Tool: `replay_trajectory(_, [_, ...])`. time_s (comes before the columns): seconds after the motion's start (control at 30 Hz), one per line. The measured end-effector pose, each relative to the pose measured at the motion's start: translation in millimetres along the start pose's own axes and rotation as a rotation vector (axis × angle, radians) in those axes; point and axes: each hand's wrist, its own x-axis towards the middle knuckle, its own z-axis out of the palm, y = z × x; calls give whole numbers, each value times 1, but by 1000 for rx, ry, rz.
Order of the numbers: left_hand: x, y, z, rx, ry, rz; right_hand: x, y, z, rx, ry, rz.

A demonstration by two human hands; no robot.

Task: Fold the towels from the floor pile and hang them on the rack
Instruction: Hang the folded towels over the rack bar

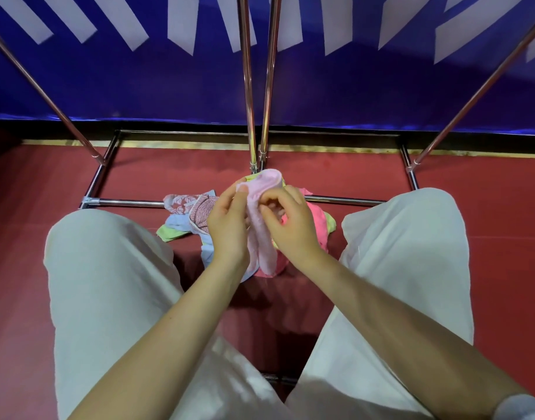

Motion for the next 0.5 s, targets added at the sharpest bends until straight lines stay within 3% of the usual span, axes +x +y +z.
replay_trajectory(0.1, [1, -1, -1, -2, -26, -1, 1, 4, -4, -85, 119, 3])
replay_trajectory(0.23, [4, 2, -2, 24, -48, 6, 9, 3, -12, 131, -12, 201])
replay_trajectory(0.5, [1, -1, -6, 137, -73, 51, 7, -13, -15, 226, -19, 251])
